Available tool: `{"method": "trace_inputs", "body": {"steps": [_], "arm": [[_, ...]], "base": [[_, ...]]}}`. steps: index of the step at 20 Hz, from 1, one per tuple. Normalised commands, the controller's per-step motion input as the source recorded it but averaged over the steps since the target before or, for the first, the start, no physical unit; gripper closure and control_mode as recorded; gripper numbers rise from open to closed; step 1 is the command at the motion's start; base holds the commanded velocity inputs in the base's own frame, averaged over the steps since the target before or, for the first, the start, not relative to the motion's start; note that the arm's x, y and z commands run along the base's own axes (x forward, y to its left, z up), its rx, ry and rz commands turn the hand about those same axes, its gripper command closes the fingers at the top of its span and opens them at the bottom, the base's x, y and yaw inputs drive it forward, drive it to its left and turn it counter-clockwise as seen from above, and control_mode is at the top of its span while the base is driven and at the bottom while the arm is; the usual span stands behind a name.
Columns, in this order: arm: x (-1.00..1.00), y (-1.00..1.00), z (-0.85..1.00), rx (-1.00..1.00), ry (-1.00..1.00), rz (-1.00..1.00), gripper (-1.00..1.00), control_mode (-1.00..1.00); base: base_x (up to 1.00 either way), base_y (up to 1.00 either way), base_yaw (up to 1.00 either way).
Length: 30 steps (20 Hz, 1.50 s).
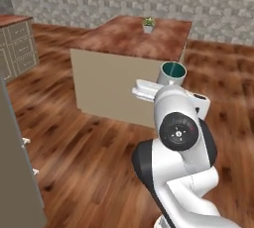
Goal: Open the cabinet directly in front. Then move the liquor and the mug to the dining counter with the candle on it.
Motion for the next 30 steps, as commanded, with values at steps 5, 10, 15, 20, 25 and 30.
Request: {"method": "trace_inputs", "body": {"steps": [5,10,15,20,25,30], "arm": [[0.0,0.0,0.0,0.0,0.0,0.0,1.0,1.0],[0.0,0.0,0.0,0.0,0.0,0.0,1.0,1.0],[0.0,0.0,0.0,0.0,0.0,0.0,1.0,1.0],[0.0,0.0,0.0,0.0,0.0,0.0,1.0,1.0],[0.0,0.0,0.0,0.0,0.0,0.0,1.0,1.0],[0.0,0.0,0.0,0.0,0.0,0.0,1.0,1.0]], "base": [[1.0,-0.55,0.09],[1.0,-0.33,0.18],[1.0,0.0,0.56],[1.0,0.0,0.63],[1.0,-0.09,0.55],[1.0,-0.11,0.53]]}}
